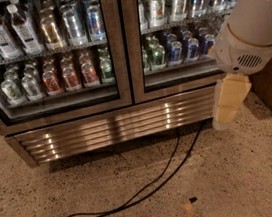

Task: Open left fridge door

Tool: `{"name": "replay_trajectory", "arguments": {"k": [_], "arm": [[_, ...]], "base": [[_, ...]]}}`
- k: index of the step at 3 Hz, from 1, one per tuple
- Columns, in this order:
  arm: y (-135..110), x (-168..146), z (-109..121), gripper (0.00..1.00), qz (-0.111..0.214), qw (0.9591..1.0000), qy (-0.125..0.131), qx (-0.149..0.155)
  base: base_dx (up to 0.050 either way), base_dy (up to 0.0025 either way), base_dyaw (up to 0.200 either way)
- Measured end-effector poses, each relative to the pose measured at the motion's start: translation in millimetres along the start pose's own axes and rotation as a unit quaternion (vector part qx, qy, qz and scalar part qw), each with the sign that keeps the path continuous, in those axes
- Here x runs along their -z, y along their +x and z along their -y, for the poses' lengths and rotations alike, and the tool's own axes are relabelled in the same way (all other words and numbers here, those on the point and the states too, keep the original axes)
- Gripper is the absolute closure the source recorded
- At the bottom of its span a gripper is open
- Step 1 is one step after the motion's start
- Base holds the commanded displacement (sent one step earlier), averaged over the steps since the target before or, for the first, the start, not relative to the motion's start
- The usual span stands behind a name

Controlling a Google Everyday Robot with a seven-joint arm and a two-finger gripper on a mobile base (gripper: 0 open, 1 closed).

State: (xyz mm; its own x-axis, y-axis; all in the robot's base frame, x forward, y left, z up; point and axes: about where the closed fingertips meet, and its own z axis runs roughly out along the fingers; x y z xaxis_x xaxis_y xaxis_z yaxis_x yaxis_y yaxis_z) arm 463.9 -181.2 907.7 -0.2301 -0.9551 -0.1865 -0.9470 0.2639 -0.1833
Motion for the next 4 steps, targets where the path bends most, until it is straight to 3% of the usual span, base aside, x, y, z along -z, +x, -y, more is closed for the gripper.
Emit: {"name": "replay_trajectory", "arguments": {"k": [1,2,3,4], "arm": [[-42.4,-29.3,-4.2,0.0,0.11,0.9936,-0.024,0.01],[-79.5,-58.4,6.4,0.0,0.253,0.9666,-0.034,0.019],[-95.3,-67.9,6.0,0.0,0.404,0.9124,-0.06,0.019],[-120.8,-47.8,-5.4,0.0,0.538,0.8356,-0.11,0.008]], "base": [[0.0,0.0,0.0],[0.0,0.0,0.0],[0.0,0.0,0.0],[0.0,0.0,0.0]]}}
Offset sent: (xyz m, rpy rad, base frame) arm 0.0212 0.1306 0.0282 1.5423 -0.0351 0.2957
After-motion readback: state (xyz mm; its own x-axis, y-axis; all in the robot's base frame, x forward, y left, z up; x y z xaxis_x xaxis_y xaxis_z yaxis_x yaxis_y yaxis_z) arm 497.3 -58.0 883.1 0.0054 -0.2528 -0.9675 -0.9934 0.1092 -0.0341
